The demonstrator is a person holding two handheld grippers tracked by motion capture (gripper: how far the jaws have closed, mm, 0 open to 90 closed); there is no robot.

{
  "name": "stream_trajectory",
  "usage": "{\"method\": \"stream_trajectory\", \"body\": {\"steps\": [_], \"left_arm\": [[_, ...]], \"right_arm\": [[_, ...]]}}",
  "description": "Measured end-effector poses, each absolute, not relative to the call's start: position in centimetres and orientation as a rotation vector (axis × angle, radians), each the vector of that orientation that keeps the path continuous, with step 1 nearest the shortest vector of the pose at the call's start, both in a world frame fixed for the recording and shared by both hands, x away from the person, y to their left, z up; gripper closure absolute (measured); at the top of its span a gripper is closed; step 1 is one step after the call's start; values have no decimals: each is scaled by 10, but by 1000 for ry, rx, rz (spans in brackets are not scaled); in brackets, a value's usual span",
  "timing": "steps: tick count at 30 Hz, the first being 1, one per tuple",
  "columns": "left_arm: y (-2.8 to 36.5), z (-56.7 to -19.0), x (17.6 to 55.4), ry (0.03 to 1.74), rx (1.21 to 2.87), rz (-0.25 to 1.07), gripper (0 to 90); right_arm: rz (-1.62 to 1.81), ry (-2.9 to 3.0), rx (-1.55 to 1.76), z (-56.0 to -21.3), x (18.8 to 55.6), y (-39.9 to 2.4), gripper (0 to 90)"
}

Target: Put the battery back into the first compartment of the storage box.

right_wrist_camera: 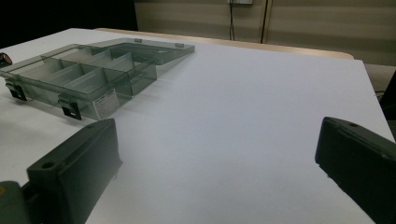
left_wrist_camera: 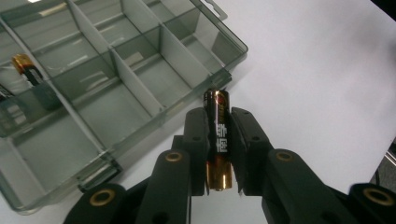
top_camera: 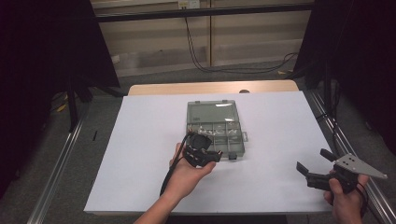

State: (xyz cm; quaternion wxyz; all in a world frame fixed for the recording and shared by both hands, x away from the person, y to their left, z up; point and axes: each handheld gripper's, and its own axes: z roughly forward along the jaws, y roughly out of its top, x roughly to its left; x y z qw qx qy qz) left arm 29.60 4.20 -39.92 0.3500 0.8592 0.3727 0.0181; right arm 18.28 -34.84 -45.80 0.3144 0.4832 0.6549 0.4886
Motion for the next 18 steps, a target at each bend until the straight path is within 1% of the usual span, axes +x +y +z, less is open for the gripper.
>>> {"method": "stream_trajectory", "body": {"steps": [9, 18], "left_arm": [[51, -392, 307, 1000, 2189, 80, 773], [58, -392, 315, 1023, 2188, 94, 773]], "right_arm": [[1285, 1727, 1272, -458, 183, -348, 0], [1286, 1730, 1277, -458, 183, -348, 0]]}}
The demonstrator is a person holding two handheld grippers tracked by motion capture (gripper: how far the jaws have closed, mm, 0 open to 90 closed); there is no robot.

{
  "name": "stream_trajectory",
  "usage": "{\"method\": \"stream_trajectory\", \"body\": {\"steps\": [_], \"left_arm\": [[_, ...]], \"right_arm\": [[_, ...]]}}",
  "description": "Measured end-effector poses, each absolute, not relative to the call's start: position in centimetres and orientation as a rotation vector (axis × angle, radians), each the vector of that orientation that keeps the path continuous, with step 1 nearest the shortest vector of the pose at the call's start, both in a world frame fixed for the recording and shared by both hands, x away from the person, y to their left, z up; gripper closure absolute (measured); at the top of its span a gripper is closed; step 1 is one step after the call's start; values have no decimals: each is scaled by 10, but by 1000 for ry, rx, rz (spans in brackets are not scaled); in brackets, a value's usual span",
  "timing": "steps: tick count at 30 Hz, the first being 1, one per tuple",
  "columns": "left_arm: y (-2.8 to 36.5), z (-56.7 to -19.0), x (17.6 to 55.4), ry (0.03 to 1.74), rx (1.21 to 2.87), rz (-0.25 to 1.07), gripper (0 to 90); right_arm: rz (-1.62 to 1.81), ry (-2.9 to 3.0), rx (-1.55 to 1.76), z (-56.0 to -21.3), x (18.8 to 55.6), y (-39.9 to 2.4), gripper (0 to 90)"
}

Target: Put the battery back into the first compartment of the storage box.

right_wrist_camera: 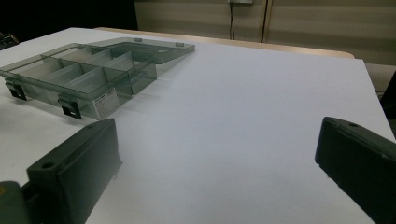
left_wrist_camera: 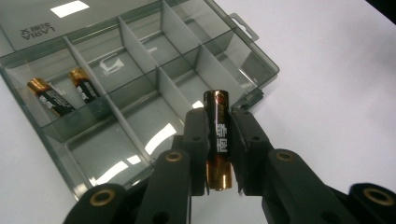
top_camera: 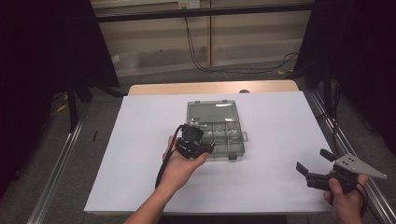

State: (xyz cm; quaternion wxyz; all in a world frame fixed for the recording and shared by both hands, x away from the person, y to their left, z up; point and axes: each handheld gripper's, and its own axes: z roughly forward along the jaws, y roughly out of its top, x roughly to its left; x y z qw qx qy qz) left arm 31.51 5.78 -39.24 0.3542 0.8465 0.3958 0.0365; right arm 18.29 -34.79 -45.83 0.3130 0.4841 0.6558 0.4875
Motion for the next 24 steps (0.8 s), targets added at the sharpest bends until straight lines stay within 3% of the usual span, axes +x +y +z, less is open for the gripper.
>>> {"method": "stream_trajectory", "body": {"steps": [24], "left_arm": [[73, -389, 348, 1129, 2132, 155, 773]], "right_arm": [[1288, 1731, 1283, -459, 183, -348, 0]]}}
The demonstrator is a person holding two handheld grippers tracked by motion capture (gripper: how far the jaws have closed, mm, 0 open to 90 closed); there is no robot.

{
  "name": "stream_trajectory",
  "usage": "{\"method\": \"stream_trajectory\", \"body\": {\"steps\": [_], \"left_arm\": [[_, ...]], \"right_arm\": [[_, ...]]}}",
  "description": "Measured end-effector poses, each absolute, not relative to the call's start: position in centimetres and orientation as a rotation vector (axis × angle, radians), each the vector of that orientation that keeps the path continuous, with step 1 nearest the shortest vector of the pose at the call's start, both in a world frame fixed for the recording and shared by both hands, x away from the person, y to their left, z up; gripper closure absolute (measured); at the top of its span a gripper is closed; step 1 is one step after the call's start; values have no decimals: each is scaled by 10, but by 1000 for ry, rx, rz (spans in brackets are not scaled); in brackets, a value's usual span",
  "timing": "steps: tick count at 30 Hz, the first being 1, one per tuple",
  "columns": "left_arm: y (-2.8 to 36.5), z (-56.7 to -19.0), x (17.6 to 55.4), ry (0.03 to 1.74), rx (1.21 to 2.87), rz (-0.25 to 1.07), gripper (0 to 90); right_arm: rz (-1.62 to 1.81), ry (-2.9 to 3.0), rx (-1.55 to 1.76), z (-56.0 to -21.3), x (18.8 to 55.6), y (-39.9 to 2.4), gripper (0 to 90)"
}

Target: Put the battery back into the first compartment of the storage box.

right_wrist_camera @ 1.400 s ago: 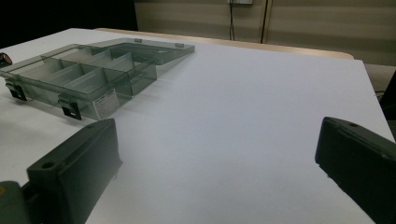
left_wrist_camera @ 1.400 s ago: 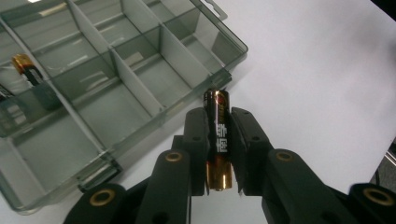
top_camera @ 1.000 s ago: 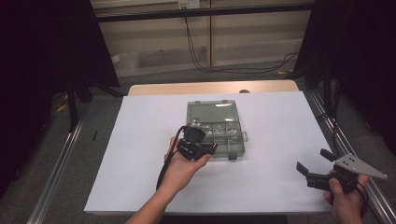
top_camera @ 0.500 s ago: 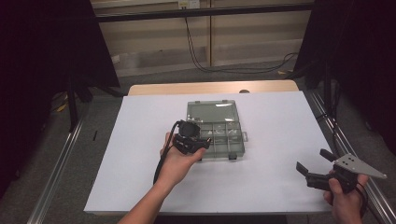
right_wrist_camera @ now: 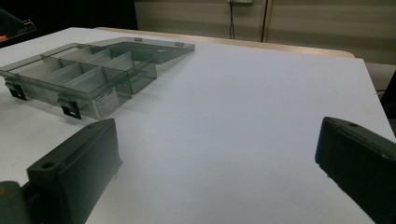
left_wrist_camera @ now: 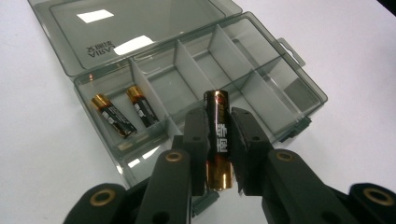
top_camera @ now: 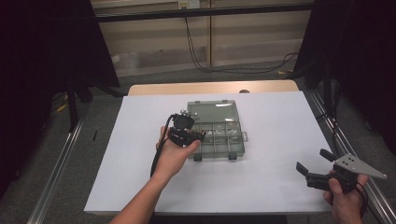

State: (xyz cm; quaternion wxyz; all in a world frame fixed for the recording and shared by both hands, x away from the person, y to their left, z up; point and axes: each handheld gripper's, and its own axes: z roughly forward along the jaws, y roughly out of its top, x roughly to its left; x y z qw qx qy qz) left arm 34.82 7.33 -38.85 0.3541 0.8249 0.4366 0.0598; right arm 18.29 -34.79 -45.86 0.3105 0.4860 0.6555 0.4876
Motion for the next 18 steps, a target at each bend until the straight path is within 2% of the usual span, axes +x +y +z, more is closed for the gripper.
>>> {"method": "stream_trajectory", "body": {"steps": [18], "left_arm": [[87, -398, 376, 1188, 2131, 167, 773]], "right_arm": [[1291, 1728, 1284, -459, 183, -348, 0]]}}
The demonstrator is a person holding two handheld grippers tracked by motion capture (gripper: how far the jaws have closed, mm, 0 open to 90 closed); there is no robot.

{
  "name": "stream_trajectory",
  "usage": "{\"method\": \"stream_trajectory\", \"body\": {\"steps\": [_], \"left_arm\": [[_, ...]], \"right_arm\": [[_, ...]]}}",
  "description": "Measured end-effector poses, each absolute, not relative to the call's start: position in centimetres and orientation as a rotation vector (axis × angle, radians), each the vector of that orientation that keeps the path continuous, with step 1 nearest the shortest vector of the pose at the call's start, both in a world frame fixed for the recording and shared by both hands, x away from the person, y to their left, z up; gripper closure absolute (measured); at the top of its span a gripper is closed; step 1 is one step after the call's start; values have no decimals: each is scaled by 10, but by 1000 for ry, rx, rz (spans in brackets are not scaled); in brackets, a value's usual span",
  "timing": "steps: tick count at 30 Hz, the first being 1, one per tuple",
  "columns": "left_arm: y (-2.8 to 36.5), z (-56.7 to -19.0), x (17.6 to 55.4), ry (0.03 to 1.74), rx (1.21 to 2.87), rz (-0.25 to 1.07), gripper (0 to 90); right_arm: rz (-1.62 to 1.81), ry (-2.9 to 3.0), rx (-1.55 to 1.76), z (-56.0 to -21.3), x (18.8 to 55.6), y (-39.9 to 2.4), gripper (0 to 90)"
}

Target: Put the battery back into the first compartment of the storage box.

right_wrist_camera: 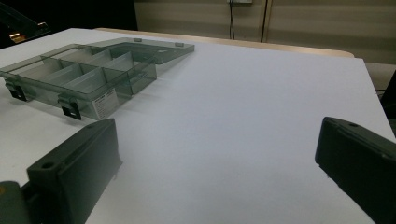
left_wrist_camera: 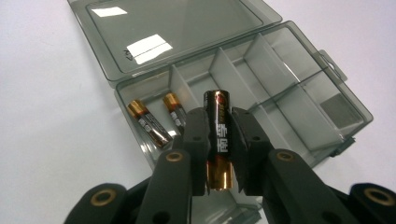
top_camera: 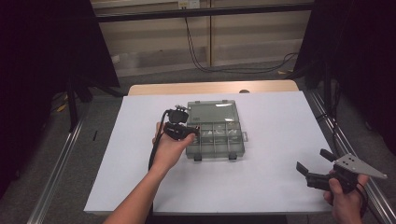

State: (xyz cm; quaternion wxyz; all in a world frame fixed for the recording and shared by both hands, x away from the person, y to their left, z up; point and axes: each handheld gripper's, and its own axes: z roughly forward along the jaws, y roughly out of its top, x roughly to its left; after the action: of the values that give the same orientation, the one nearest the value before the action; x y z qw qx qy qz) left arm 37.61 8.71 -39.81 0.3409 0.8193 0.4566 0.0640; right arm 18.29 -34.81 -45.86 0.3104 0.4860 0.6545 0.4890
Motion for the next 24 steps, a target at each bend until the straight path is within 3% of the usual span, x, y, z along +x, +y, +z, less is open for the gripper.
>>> {"method": "stream_trajectory", "body": {"steps": [24], "left_arm": [[82, -426, 410, 1293, 2099, 154, 772]], "right_arm": [[1287, 1725, 1282, -459, 183, -349, 0]]}}
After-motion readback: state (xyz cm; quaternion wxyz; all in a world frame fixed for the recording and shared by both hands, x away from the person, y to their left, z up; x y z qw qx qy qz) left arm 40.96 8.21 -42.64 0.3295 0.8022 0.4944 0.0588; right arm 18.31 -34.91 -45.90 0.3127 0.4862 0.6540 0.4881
